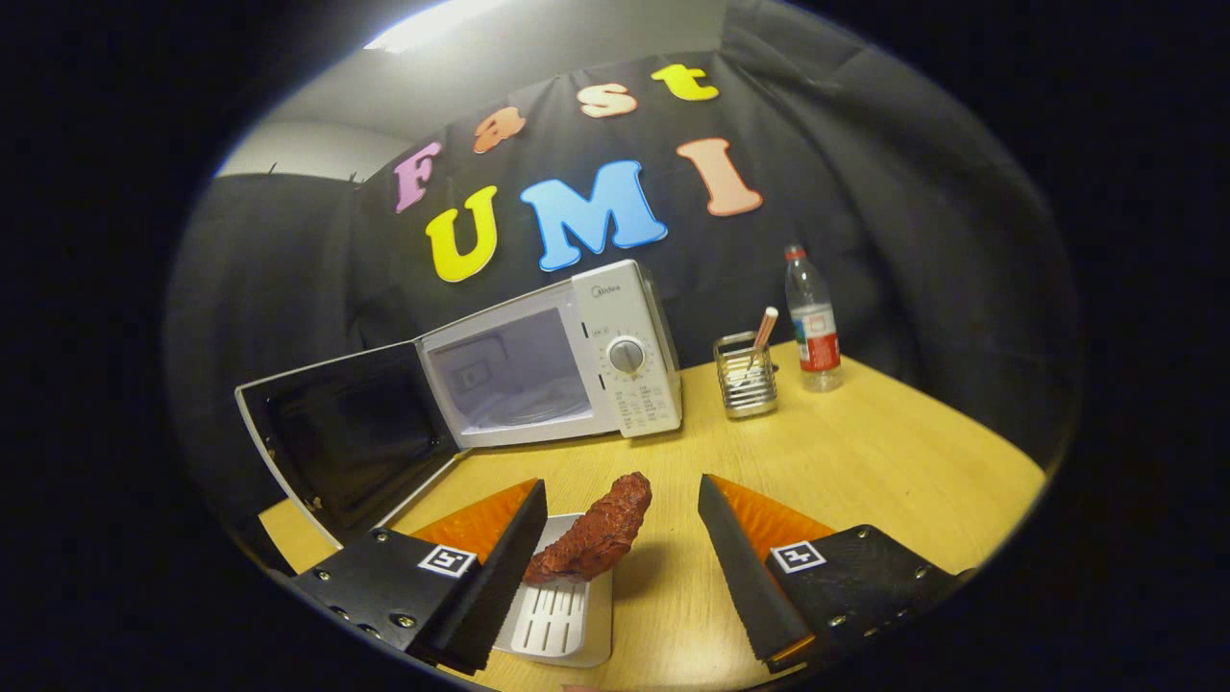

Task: Open the microwave, put the food inside, and close the microwave door.

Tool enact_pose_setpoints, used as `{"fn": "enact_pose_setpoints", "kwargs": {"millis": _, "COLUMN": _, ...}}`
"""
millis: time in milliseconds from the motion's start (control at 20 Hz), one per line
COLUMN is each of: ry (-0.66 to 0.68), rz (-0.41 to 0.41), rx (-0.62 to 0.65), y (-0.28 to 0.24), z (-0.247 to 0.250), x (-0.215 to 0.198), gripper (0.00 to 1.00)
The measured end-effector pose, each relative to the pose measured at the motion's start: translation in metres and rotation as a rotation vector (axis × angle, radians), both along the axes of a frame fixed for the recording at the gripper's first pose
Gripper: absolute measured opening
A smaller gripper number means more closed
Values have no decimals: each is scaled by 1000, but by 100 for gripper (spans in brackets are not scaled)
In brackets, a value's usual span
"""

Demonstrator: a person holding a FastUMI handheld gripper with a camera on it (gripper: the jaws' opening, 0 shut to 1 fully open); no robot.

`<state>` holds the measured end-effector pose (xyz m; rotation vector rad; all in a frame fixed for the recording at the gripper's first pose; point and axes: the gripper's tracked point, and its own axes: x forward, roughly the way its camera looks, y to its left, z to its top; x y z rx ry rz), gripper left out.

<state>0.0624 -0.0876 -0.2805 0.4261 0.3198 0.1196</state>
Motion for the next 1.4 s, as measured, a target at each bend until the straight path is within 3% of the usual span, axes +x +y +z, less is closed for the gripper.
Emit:
{"fn": "enact_pose_setpoints", "kwargs": {"millis": 100, "ry": 47, "rz": 13, "rx": 182, "y": 4, "z": -5, "x": 13, "gripper": 90}}
{"fn": "enact_pose_setpoints", "kwargs": {"millis": 150, "ry": 64, "rz": 7, "rx": 242, "y": 3, "z": -6, "x": 20, "gripper": 83}}
{"fn": "enact_pose_setpoints", "kwargs": {"millis": 250, "ry": 84, "rz": 41, "rx": 313, "y": 12, "z": -14, "x": 27, "gripper": 81}}
{"fn": "enact_pose_setpoints", "kwargs": {"millis": 400, "ry": 129, "rz": 59, "rx": 427, "y": 16, "z": -21, "x": 27, "gripper": 39}}
{"fn": "enact_pose_setpoints", "kwargs": {"millis": 450, "ry": 138, "rz": 80, "rx": 465, "y": 21, "z": -25, "x": 28, "gripper": 39}}
{"fn": "enact_pose_setpoints", "kwargs": {"millis": 500, "ry": 154, "rz": 71, "rx": 512, "y": 21, "z": -24, "x": 26, "gripper": 21}}
{"fn": "enact_pose_setpoints", "kwargs": {"millis": 550, "ry": 151, "rz": 62, "rx": 543, "y": 20, "z": -18, "x": 26, "gripper": 22}}
{"fn": "enact_pose_setpoints", "kwargs": {"millis": 600, "ry": 148, "rz": 58, "rx": 548, "y": 21, "z": -19, "x": 27, "gripper": 15}}
{"fn": "enact_pose_setpoints", "kwargs": {"millis": 850, "ry": 124, "rz": 48, "rx": 575, "y": 23, "z": -1, "x": 26, "gripper": 15}}
{"fn": "enact_pose_setpoints", "kwargs": {"millis": 1100, "ry": 86, "rz": 50, "rx": 519, "y": 30, "z": 24, "x": 24, "gripper": 15}}
{"fn": "enact_pose_setpoints", "kwargs": {"millis": 1400, "ry": 39, "rz": 62, "rx": 518, "y": 61, "z": 63, "x": 44, "gripper": 15}}
